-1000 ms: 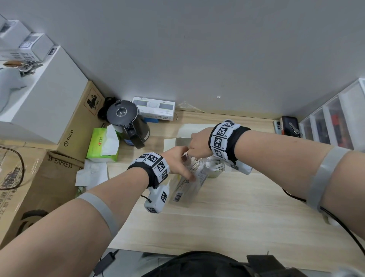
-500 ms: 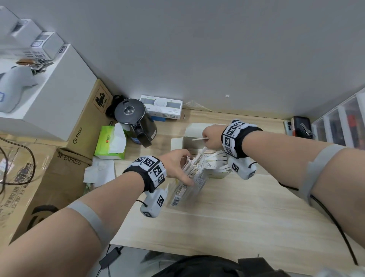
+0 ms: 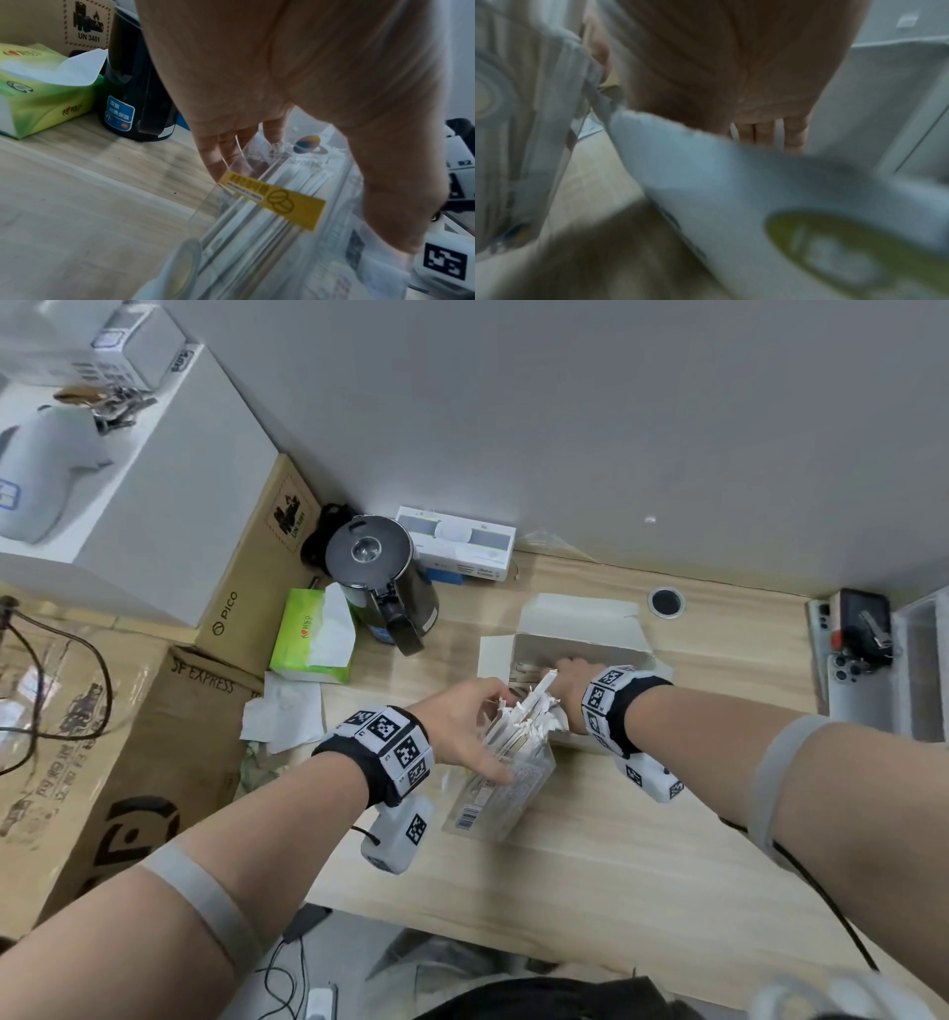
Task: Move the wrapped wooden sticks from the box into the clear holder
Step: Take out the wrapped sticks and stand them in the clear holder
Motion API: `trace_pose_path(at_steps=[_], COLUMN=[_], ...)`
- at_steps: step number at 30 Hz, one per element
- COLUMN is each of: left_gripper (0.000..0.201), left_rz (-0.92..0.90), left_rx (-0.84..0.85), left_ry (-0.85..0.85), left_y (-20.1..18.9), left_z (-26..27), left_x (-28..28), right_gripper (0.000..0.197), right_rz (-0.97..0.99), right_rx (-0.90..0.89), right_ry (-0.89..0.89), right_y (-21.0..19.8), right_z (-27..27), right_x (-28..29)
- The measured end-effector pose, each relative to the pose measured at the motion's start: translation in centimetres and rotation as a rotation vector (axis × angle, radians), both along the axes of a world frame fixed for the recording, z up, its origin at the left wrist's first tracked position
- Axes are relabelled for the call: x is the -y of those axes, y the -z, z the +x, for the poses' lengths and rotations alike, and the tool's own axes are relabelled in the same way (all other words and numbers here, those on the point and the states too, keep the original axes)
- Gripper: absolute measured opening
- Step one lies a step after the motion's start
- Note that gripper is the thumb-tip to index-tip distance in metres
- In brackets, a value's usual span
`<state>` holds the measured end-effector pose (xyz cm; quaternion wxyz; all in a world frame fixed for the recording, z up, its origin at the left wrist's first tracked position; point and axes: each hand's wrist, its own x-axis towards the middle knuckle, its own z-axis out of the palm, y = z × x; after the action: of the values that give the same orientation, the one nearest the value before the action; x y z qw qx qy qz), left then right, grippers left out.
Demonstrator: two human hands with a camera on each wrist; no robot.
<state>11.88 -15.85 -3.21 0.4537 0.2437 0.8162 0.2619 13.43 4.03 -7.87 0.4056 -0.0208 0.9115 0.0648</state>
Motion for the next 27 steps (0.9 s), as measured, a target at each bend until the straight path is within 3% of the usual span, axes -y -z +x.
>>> trace_pose_path(at_steps=[3,10,20,27], left_gripper=[0.085,0.079,0.078,0.079], left_rz=[0.022,0.033,0.035,0.030], left_rx=[0.018,0.015,0.018,0.017], left_ry=[-0.003,0.009,0.024,0.017], left_y=[0.3,0.4,0.4,0.5], left_z=[-0.2,-0.4,-0.5,-0.5], left_x=[0.1,-0.2,-0.9,-1.2], right_gripper=[0.091,0.057,0.021,0.022], right_rz=[0.058,0.105,0.116,0.152], right_rx=[-0.010,0.020,0.094,0.077], right_ry=[0.055,-0.033,-0.099,-0.223], right_y=[0.5,1.4,-0.7,-2.4], right_z=[0.3,0.0,-0.5,-0.7], right_x=[0.6,0.3,-0.5,-0.7])
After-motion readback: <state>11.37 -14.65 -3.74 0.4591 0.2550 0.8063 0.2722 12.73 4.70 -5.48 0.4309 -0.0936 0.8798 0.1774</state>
